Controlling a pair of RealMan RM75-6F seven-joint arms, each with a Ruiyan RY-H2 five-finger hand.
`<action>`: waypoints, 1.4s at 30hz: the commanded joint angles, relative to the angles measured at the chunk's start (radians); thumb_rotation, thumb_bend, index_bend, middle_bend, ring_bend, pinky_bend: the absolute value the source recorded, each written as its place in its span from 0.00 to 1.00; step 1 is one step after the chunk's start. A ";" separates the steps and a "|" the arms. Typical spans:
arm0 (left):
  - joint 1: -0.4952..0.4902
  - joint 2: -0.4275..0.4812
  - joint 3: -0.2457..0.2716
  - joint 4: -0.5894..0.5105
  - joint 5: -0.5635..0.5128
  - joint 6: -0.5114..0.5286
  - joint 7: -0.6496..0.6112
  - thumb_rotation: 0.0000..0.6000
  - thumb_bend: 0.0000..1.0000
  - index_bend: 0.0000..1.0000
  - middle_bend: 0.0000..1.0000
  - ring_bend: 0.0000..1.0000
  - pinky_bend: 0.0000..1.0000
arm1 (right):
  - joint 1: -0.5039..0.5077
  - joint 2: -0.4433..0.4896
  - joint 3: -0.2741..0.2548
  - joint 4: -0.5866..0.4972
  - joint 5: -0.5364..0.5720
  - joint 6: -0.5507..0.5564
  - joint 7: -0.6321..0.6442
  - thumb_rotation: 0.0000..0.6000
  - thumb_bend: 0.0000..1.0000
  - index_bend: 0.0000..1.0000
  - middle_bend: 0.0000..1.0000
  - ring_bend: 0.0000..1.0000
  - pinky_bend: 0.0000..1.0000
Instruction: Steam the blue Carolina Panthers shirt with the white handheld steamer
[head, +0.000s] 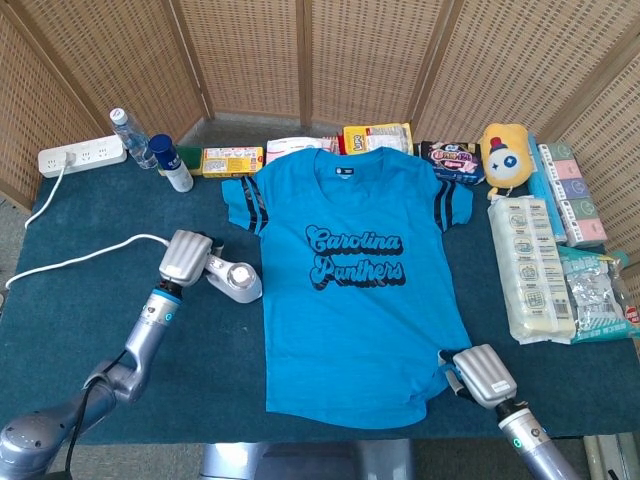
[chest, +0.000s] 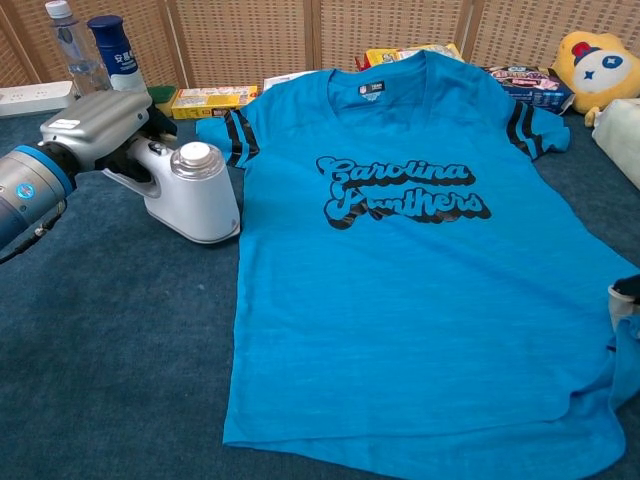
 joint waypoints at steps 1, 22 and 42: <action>-0.014 -0.036 -0.013 0.066 -0.018 -0.032 -0.017 1.00 0.30 0.80 0.77 0.69 0.72 | 0.002 0.002 0.002 -0.006 0.005 -0.005 -0.006 1.00 0.59 0.64 0.62 0.70 0.84; -0.023 -0.066 -0.027 0.133 -0.052 -0.102 -0.019 1.00 0.21 0.56 0.55 0.44 0.55 | 0.010 0.016 0.007 -0.043 0.027 -0.030 -0.032 1.00 0.56 0.64 0.62 0.67 0.80; -0.004 -0.020 -0.052 0.033 -0.100 -0.134 0.084 1.00 0.20 0.07 0.21 0.15 0.34 | 0.010 0.036 0.008 -0.088 0.054 -0.045 -0.046 1.00 0.54 0.60 0.59 0.64 0.77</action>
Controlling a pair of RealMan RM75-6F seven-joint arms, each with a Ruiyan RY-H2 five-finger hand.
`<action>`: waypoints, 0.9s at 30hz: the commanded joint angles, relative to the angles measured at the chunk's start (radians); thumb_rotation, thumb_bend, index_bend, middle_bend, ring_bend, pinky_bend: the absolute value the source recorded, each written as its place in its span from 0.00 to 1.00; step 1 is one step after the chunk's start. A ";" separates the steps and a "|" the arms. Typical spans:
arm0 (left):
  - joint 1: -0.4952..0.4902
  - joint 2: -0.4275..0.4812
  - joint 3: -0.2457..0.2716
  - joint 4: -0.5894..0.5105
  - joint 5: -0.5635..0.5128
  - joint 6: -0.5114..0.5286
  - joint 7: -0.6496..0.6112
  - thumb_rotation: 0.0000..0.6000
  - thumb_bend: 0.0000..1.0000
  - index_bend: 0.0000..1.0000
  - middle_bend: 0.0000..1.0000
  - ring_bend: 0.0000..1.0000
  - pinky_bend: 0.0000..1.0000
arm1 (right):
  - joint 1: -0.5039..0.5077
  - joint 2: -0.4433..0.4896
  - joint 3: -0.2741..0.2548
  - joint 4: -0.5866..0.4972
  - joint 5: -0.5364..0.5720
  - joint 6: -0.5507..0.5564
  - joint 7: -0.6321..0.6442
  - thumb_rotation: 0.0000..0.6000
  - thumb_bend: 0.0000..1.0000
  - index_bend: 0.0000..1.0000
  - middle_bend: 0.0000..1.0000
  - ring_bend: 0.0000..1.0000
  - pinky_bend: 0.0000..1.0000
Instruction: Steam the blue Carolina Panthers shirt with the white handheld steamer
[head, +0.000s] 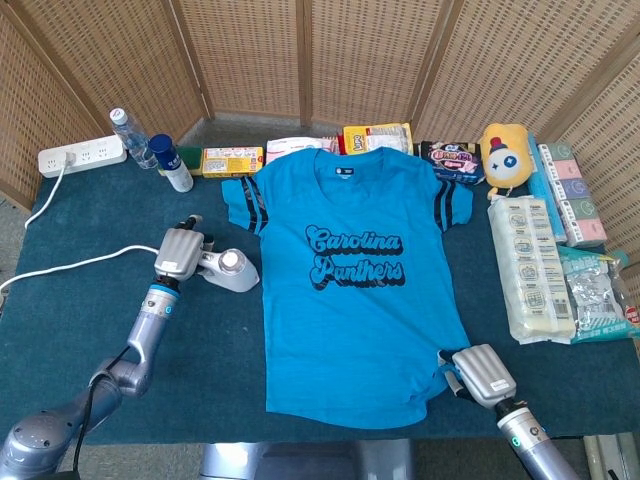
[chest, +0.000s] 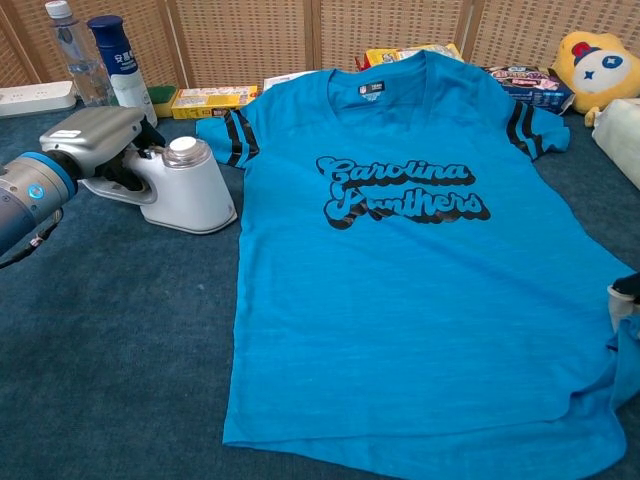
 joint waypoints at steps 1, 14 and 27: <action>0.003 0.004 -0.006 -0.008 -0.007 -0.001 0.009 1.00 0.19 0.04 0.18 0.13 0.33 | 0.000 0.000 0.000 -0.001 0.001 -0.002 -0.001 1.00 0.54 0.60 0.59 0.64 0.77; 0.010 0.029 -0.021 -0.045 -0.016 0.031 0.018 1.00 0.17 0.00 0.08 0.06 0.28 | 0.001 0.003 0.003 -0.006 0.001 0.003 0.003 1.00 0.52 0.59 0.59 0.63 0.76; 0.009 0.039 -0.027 -0.077 -0.028 0.022 0.047 1.00 0.15 0.00 0.04 0.02 0.24 | -0.002 0.009 0.005 -0.012 0.012 0.001 -0.016 1.00 0.31 0.29 0.38 0.40 0.51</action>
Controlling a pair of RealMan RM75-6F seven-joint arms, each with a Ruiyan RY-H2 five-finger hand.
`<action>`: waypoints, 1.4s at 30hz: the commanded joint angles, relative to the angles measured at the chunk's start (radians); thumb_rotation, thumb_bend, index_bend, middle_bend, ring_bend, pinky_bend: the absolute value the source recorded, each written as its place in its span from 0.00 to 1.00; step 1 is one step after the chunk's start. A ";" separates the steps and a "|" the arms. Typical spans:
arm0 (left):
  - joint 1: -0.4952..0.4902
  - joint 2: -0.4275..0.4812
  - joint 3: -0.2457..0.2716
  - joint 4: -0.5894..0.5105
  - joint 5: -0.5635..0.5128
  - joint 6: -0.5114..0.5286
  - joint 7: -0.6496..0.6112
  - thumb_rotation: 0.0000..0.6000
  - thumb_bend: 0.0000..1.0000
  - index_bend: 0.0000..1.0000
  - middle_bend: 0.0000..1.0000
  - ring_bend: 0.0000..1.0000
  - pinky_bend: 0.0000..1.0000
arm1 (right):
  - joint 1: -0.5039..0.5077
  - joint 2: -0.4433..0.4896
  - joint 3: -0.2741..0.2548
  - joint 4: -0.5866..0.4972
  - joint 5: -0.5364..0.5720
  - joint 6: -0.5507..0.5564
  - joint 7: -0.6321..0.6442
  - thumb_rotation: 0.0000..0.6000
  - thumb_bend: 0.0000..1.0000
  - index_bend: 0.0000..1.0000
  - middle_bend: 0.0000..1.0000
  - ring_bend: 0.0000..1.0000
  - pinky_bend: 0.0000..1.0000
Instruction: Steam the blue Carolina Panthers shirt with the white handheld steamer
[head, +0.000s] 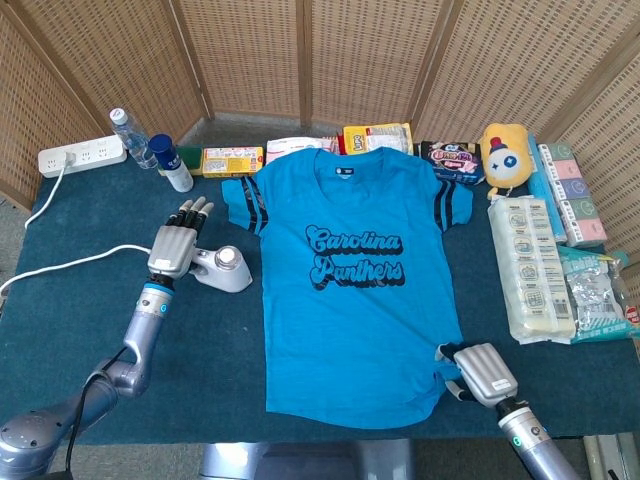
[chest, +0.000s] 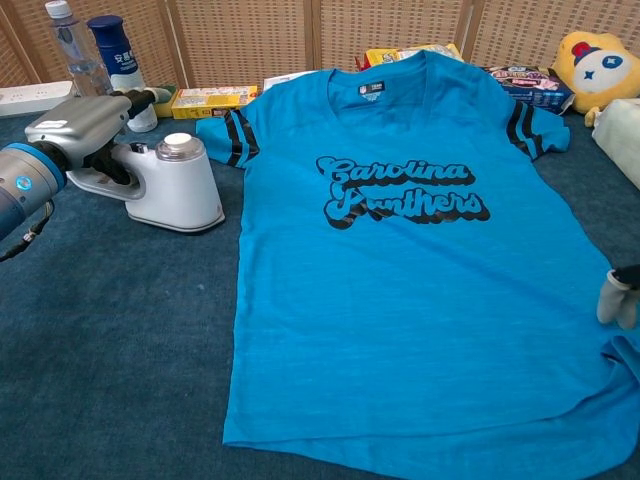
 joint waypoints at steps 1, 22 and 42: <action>0.000 0.002 -0.001 -0.006 -0.003 -0.002 0.006 1.00 0.15 0.00 0.04 0.02 0.24 | 0.000 0.002 0.001 -0.003 0.004 -0.002 -0.006 1.00 0.31 0.27 0.36 0.38 0.48; 0.018 0.024 -0.005 -0.082 -0.052 -0.048 0.103 0.83 0.12 0.00 0.00 0.00 0.18 | -0.004 0.005 0.008 -0.007 0.011 0.006 -0.016 1.00 0.27 0.14 0.27 0.26 0.32; 0.067 0.064 0.030 -0.163 -0.014 0.015 0.075 0.81 0.12 0.00 0.00 0.00 0.18 | -0.002 0.007 0.012 -0.020 0.017 0.004 -0.035 1.00 0.27 0.14 0.27 0.26 0.31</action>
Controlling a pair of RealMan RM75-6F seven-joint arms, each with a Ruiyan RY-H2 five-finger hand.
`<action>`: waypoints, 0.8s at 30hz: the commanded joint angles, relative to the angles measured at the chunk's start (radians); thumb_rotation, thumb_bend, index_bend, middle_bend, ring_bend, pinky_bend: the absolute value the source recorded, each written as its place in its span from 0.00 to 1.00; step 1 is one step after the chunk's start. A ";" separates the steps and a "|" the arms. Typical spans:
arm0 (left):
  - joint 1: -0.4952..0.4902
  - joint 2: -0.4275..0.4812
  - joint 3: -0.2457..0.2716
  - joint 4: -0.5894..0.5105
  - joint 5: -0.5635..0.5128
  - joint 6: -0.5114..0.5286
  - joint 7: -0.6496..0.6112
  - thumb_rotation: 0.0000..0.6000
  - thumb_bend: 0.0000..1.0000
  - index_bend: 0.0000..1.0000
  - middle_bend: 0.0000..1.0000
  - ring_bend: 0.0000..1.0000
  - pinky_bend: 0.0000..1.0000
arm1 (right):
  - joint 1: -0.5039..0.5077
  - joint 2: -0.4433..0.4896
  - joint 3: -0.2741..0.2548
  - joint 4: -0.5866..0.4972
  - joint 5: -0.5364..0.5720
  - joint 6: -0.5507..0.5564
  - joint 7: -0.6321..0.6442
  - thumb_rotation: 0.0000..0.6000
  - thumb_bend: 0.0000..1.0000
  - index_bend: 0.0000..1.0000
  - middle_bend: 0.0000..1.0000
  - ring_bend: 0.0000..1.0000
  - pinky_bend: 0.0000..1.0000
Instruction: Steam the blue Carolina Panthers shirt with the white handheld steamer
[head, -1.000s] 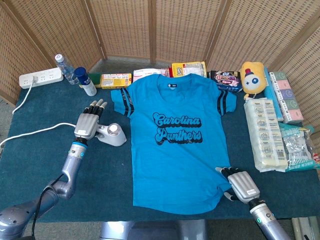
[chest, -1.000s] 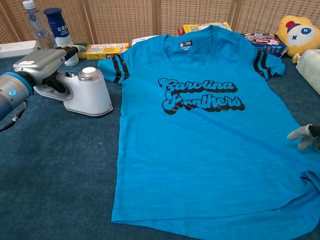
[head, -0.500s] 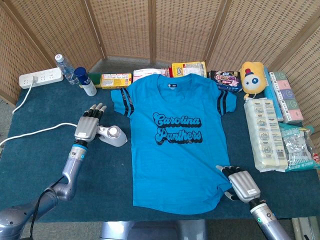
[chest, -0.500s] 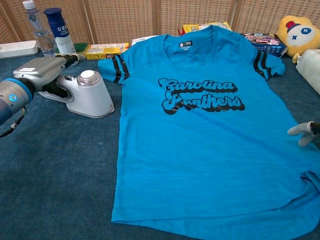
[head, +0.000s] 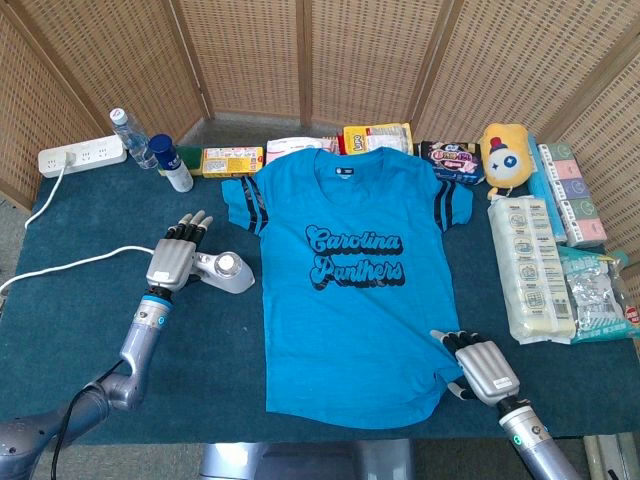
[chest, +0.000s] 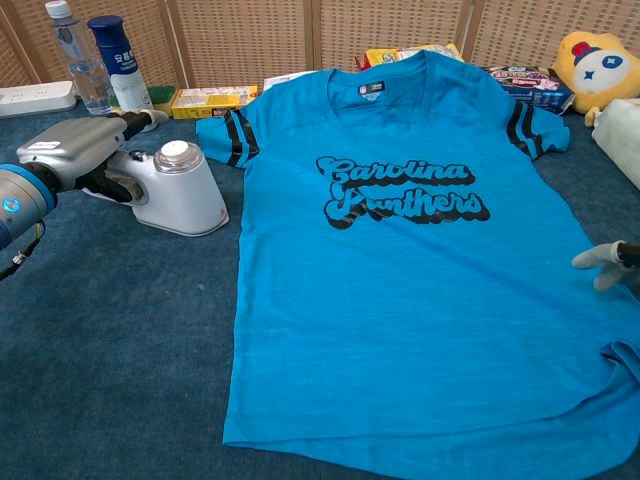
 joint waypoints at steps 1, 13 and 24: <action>0.008 0.015 0.005 -0.022 0.007 0.011 0.000 0.81 0.12 0.00 0.00 0.00 0.18 | 0.001 0.001 0.001 -0.003 0.001 0.000 -0.003 1.00 0.27 0.14 0.27 0.26 0.31; 0.056 0.106 0.030 -0.183 0.025 0.053 0.012 0.82 0.12 0.00 0.00 0.00 0.18 | -0.003 0.016 0.002 -0.025 0.004 0.007 -0.012 1.00 0.27 0.14 0.28 0.26 0.31; 0.132 0.250 0.065 -0.413 0.050 0.131 0.042 0.81 0.12 0.00 0.00 0.00 0.18 | -0.018 0.048 0.002 -0.060 -0.002 0.040 0.016 1.00 0.27 0.14 0.28 0.26 0.31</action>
